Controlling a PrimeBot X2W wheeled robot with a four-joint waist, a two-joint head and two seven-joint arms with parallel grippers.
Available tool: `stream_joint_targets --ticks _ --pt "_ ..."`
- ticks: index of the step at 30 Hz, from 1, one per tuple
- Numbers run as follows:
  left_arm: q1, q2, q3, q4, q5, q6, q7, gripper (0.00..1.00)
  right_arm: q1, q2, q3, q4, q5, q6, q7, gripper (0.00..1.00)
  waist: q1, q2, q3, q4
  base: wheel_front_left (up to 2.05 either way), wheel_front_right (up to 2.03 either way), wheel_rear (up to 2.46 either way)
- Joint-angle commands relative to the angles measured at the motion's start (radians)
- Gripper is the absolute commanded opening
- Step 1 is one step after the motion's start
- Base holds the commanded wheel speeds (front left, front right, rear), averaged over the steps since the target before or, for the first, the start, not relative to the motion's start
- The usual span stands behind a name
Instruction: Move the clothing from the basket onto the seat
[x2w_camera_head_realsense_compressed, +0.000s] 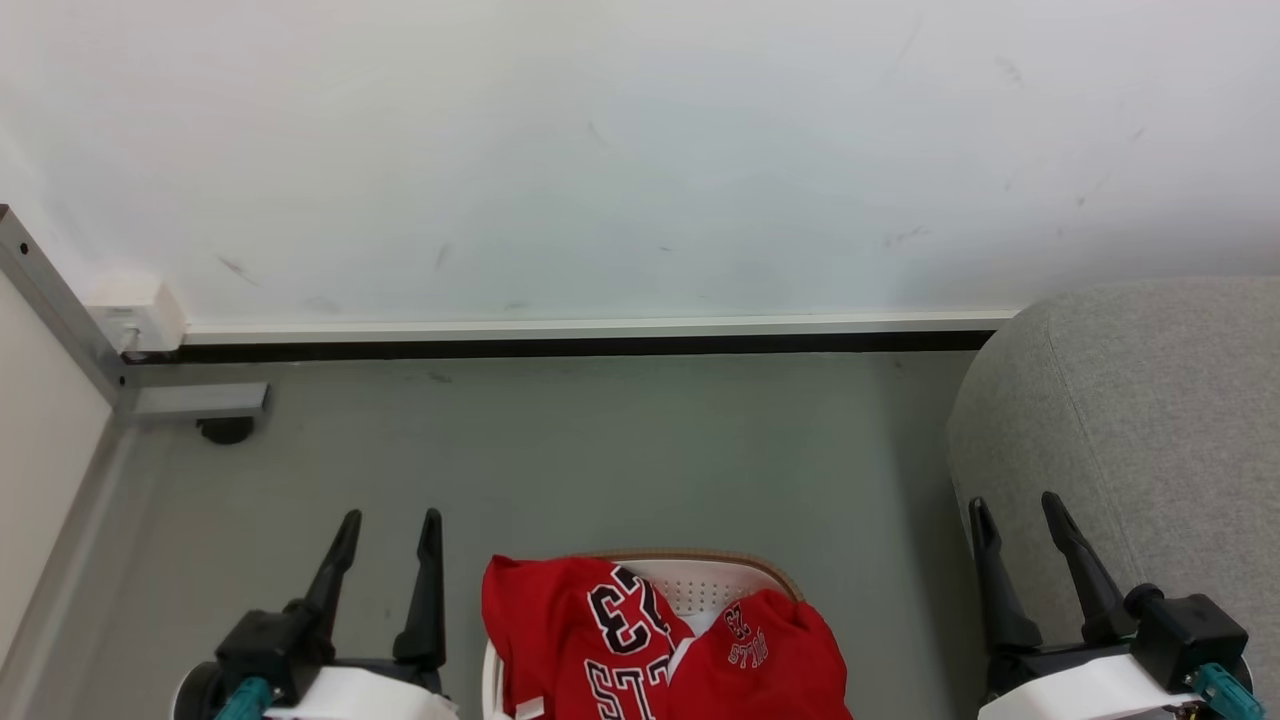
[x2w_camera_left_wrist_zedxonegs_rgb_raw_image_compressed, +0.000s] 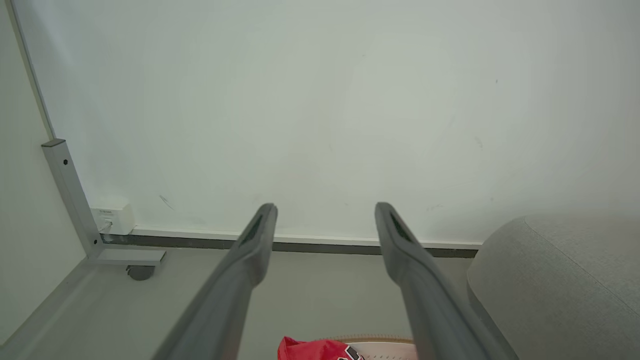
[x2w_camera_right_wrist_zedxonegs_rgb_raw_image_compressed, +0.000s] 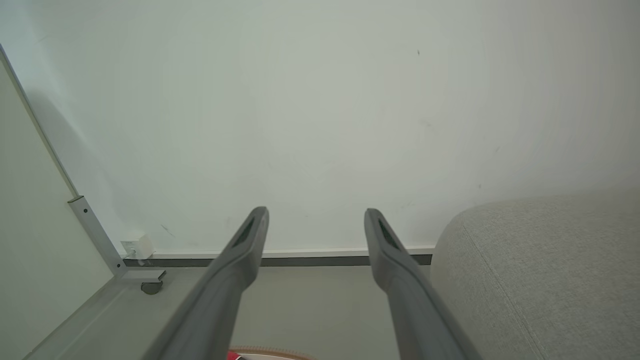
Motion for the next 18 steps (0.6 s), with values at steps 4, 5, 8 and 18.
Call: stream_joint_targets --ticks 4,5,8,18 --pt "-0.010 0.010 0.000 -0.005 0.049 0.003 -0.015 1.00 -0.015 -0.008 -0.003 -0.004 -0.041 -0.002 -0.013 1.00 0.0000 0.0000 0.000 0.000 0.00 0.00 0.00" --pt "-0.009 0.010 0.000 -0.006 0.058 0.003 -0.018 1.00 -0.015 -0.008 -0.003 -0.005 -0.044 -0.002 -0.016 1.00 0.0000 0.0000 0.000 0.000 0.00 0.00 0.00" --pt "-0.010 0.010 -0.001 -0.006 0.076 0.005 -0.023 1.00 -0.015 -0.008 -0.002 -0.005 -0.059 -0.002 -0.022 1.00 0.0000 0.0000 -0.001 -0.001 0.00 0.00 0.00" --pt "-0.012 0.009 0.004 0.020 0.050 -0.002 -0.030 1.00 -0.011 -0.008 -0.001 -0.005 -0.066 -0.002 -0.028 1.00 0.0000 0.0000 -0.001 0.000 0.00 0.00 0.00"
